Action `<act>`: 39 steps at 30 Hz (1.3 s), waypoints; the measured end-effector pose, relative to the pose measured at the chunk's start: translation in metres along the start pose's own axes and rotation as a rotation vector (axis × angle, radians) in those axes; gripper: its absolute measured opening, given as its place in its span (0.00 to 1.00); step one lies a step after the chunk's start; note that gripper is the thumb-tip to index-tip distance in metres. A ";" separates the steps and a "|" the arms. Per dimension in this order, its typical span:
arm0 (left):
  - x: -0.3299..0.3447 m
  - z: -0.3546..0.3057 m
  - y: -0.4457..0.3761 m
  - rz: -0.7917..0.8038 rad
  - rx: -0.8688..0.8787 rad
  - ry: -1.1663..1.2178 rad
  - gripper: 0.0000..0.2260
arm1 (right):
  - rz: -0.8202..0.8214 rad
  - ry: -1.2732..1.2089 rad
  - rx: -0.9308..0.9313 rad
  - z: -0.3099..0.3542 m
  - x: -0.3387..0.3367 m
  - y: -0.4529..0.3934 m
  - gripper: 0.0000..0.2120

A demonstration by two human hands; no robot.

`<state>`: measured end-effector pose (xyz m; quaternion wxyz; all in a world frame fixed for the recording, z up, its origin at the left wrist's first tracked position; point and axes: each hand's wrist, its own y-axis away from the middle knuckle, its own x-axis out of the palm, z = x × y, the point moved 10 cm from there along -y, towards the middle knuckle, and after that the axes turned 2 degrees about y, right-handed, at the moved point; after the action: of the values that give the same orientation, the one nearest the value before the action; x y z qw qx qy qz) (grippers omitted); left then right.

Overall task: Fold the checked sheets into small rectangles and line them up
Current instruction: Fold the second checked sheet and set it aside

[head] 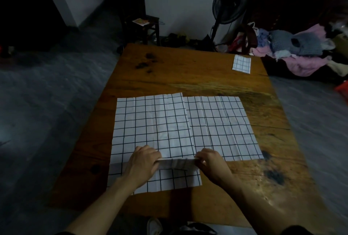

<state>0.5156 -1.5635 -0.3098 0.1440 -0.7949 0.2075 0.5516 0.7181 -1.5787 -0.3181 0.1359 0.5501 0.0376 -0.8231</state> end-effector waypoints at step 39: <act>-0.089 0.040 0.122 -0.301 -0.714 0.849 0.02 | 0.061 -0.830 0.026 0.084 -0.038 -0.014 0.14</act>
<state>0.3955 -1.6366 -0.2402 -0.1524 -0.9668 -0.0676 0.1936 0.6525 -1.5765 -0.2516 0.1570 0.1740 -0.0472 -0.9710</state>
